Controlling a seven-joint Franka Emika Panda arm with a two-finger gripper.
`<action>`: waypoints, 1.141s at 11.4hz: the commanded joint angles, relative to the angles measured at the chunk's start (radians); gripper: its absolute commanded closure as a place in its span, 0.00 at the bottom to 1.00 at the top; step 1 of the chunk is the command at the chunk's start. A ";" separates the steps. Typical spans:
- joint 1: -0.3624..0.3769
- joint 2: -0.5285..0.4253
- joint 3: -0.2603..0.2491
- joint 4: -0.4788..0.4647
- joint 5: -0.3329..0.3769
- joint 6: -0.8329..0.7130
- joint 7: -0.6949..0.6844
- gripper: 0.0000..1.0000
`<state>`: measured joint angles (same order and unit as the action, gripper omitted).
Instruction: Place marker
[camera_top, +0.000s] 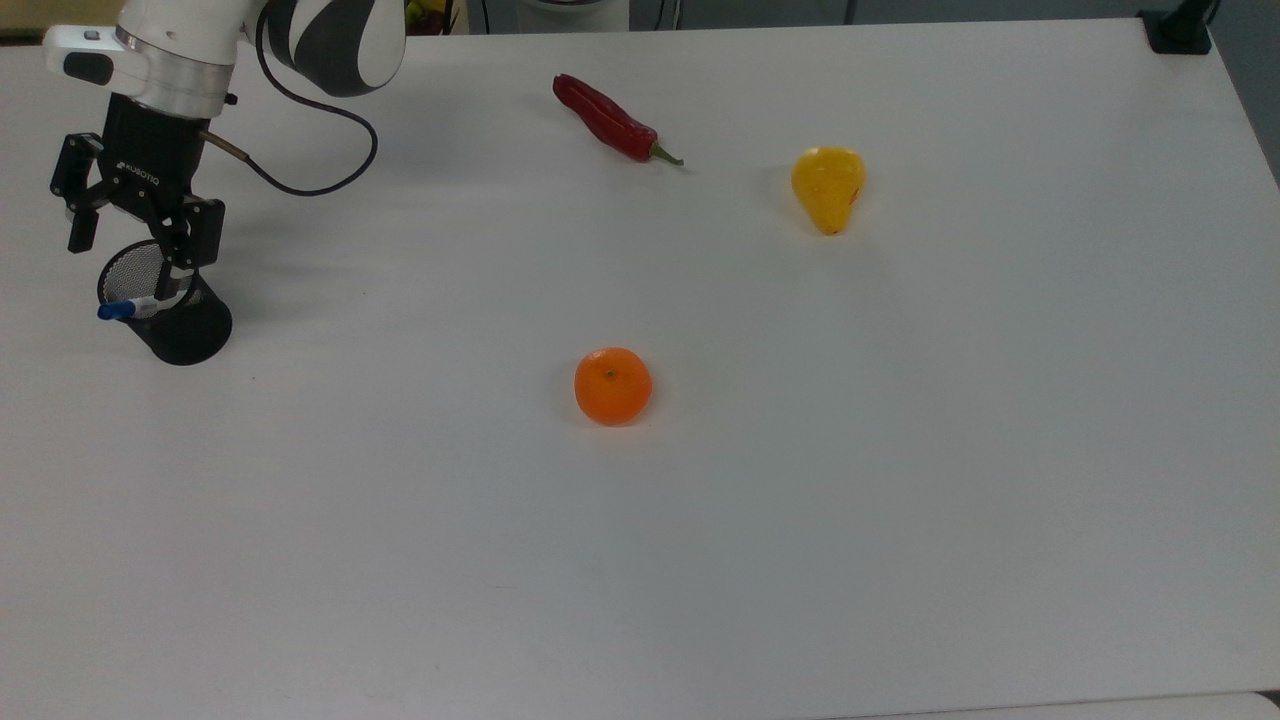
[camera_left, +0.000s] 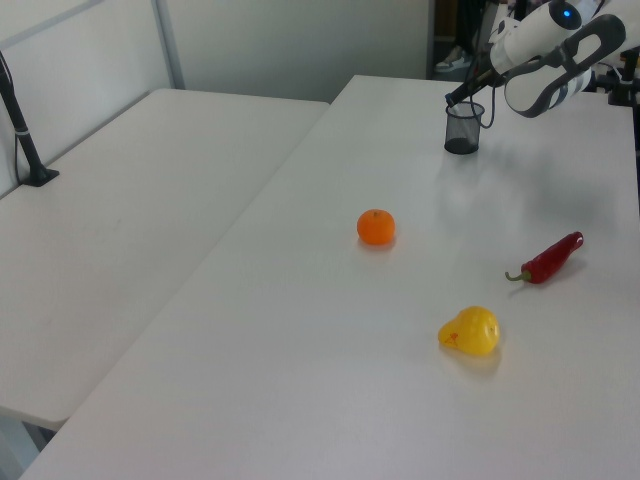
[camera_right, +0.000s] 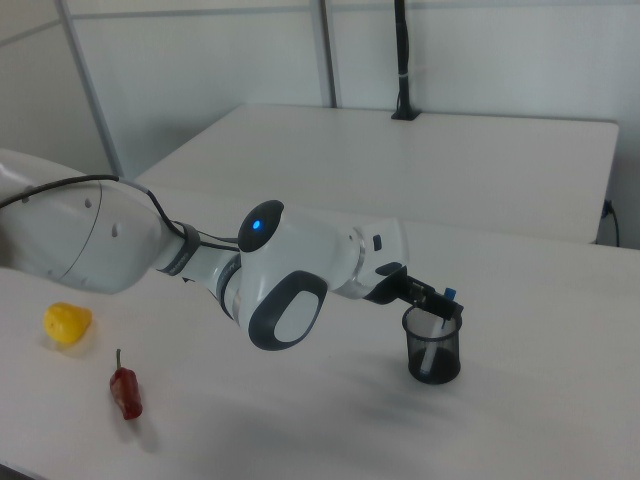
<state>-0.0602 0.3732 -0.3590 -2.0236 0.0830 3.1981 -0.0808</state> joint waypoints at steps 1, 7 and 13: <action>0.002 -0.120 -0.001 -0.011 0.018 -0.208 -0.002 0.00; 0.007 -0.373 -0.044 0.210 0.009 -1.087 -0.066 0.00; 0.039 -0.427 -0.006 0.473 0.021 -1.610 0.071 0.00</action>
<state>-0.0569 -0.0398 -0.3851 -1.6006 0.0837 1.6584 -0.1046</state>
